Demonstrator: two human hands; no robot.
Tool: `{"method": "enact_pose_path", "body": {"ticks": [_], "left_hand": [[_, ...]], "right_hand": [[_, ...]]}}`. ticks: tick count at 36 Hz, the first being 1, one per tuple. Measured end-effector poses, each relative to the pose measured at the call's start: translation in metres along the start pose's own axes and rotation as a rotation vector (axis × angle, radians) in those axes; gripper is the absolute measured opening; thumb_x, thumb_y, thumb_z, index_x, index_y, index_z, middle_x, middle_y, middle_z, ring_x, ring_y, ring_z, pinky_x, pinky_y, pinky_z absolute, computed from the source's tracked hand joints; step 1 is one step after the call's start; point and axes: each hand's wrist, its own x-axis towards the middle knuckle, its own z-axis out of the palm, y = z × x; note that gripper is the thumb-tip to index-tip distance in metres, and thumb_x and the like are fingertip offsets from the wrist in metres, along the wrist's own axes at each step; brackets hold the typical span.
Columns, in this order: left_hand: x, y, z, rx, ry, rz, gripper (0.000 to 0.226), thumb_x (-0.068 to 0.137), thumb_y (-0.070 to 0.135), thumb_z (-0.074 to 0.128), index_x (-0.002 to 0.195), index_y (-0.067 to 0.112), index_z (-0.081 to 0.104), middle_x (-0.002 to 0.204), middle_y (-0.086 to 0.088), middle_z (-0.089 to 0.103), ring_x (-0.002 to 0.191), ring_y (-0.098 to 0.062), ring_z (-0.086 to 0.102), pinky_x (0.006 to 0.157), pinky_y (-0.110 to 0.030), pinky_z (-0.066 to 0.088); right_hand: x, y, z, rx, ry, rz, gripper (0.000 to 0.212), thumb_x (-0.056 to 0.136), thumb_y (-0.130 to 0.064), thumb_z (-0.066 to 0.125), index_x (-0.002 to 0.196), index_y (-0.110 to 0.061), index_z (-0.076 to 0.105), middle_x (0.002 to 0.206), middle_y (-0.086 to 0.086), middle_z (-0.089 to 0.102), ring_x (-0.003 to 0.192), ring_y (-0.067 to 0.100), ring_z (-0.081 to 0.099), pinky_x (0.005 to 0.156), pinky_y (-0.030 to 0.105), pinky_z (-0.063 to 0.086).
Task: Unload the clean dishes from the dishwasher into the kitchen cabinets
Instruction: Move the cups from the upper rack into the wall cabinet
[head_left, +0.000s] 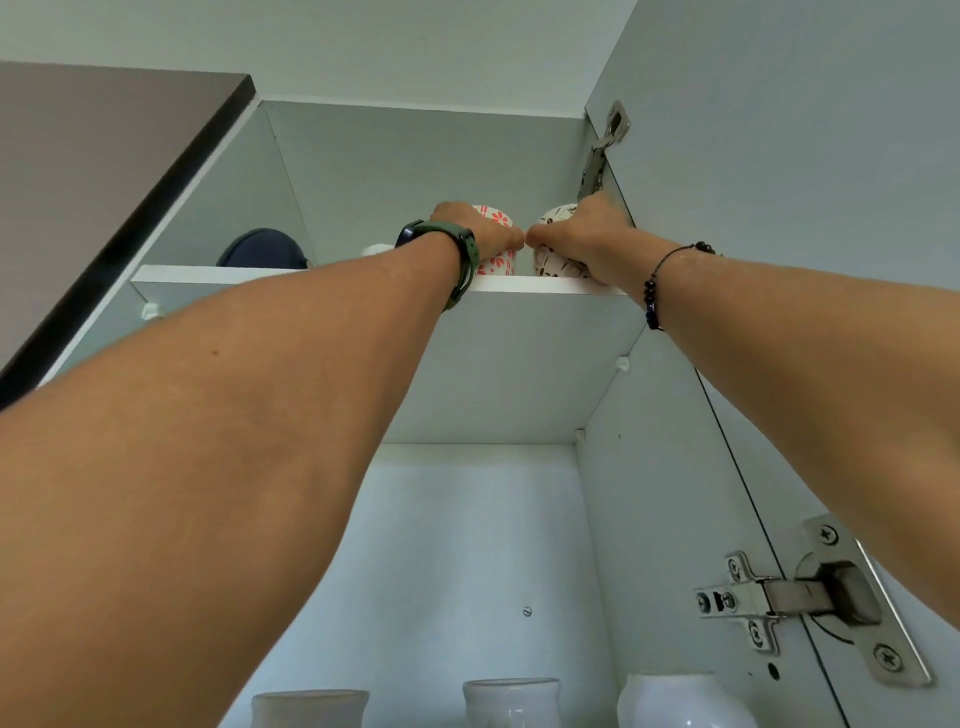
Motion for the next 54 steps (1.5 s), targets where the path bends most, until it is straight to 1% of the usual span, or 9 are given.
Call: {"method": "enact_pose_path", "body": {"ticks": [7, 14, 19, 22, 26, 31, 37, 46, 54], "left_hand": [[-0.004, 0.003, 0.002, 0.049, -0.079, -0.005, 0.063, 0.082, 0.047, 0.061, 0.129, 0.010, 0.041, 0.109, -0.006, 0.057, 0.087, -0.021, 0.058, 0.075, -0.027, 0.046], [-0.019, 0.008, -0.001, 0.410, -0.222, 0.083, 0.064, 0.095, 0.056, 0.033, 0.141, 0.011, 0.036, 0.145, -0.010, 0.040, 0.131, -0.025, 0.041, 0.110, -0.035, 0.032], [-0.034, 0.014, -0.007, 0.543, -0.304, 0.140, 0.050, 0.100, 0.044, 0.026, 0.131, 0.011, 0.048, 0.139, -0.011, 0.046, 0.127, -0.027, 0.044, 0.104, -0.032, 0.032], [-0.034, 0.013, -0.006, 0.536, -0.317, 0.131, 0.051, 0.100, 0.043, 0.023, 0.135, 0.013, 0.043, 0.142, -0.009, 0.042, 0.130, -0.028, 0.041, 0.107, -0.036, 0.028], [-0.033, 0.014, -0.002, 0.477, -0.309, 0.111, 0.051, 0.099, 0.040, 0.025, 0.139, 0.011, 0.038, 0.146, -0.010, 0.038, 0.133, -0.030, 0.036, 0.109, -0.037, 0.024], [-0.037, 0.008, -0.009, 0.499, 0.046, 0.162, 0.036, 0.098, 0.028, 0.042, 0.120, 0.002, 0.056, 0.128, -0.016, 0.055, 0.118, -0.031, 0.052, 0.093, -0.033, 0.042], [-0.068, 0.010, -0.047, 0.466, 0.125, 0.202, 0.026, 0.095, 0.011, 0.042, 0.110, -0.003, 0.057, 0.119, -0.021, 0.058, 0.110, -0.036, 0.055, 0.085, -0.036, 0.044], [-0.137, -0.022, -0.096, 0.459, 0.093, 0.245, 0.018, 0.089, 0.006, 0.042, 0.102, 0.000, 0.053, 0.111, -0.020, 0.055, 0.099, -0.035, 0.052, 0.070, -0.035, 0.037], [-0.196, -0.009, -0.102, 0.407, -0.042, 0.250, 0.038, 0.089, 0.016, 0.045, 0.125, 0.004, 0.048, 0.126, -0.016, 0.047, 0.114, -0.033, 0.046, 0.087, -0.038, 0.040]], "right_hand": [[0.003, 0.002, 0.003, -0.102, -0.055, 0.068, 0.086, 0.078, -0.043, 0.066, 0.141, -0.006, 0.020, 0.112, 0.010, 0.052, 0.109, 0.025, 0.055, 0.078, 0.032, 0.048], [0.001, -0.003, 0.007, -0.126, -0.113, 0.136, 0.085, 0.080, -0.038, 0.057, 0.145, -0.012, 0.008, 0.131, 0.012, 0.045, 0.103, 0.021, 0.050, 0.083, 0.033, 0.046], [-0.006, -0.005, 0.004, -0.409, -0.230, 0.035, 0.040, 0.094, -0.019, 0.044, 0.132, -0.013, 0.035, 0.142, 0.017, 0.037, 0.131, 0.033, 0.036, 0.105, 0.039, 0.032], [-0.010, -0.004, 0.003, -0.544, -0.218, -0.004, 0.045, 0.097, -0.018, 0.038, 0.139, -0.006, 0.031, 0.145, 0.015, 0.030, 0.132, 0.034, 0.031, 0.110, 0.038, 0.029], [-0.009, -0.001, 0.009, -0.480, -0.106, 0.053, 0.063, 0.087, -0.037, 0.053, 0.139, -0.012, 0.029, 0.141, 0.020, 0.030, 0.129, 0.034, 0.035, 0.102, 0.039, 0.035], [-0.026, -0.009, 0.004, -0.437, -0.016, 0.019, 0.062, 0.088, -0.035, 0.055, 0.138, -0.007, 0.030, 0.141, 0.021, 0.030, 0.130, 0.036, 0.031, 0.106, 0.040, 0.032], [-0.067, -0.024, -0.016, -0.490, -0.069, -0.102, 0.047, 0.091, -0.025, 0.048, 0.131, -0.003, 0.036, 0.135, 0.020, 0.038, 0.124, 0.036, 0.038, 0.098, 0.042, 0.038], [-0.142, -0.052, -0.060, -0.633, -0.077, -0.225, 0.034, 0.095, -0.024, 0.040, 0.119, 0.000, 0.046, 0.122, 0.022, 0.050, 0.111, 0.036, 0.047, 0.080, 0.034, 0.038], [-0.199, -0.063, -0.088, -0.640, -0.069, -0.219, 0.037, 0.095, -0.026, 0.039, 0.124, -0.002, 0.046, 0.123, 0.021, 0.048, 0.112, 0.036, 0.044, 0.085, 0.035, 0.040]]}}
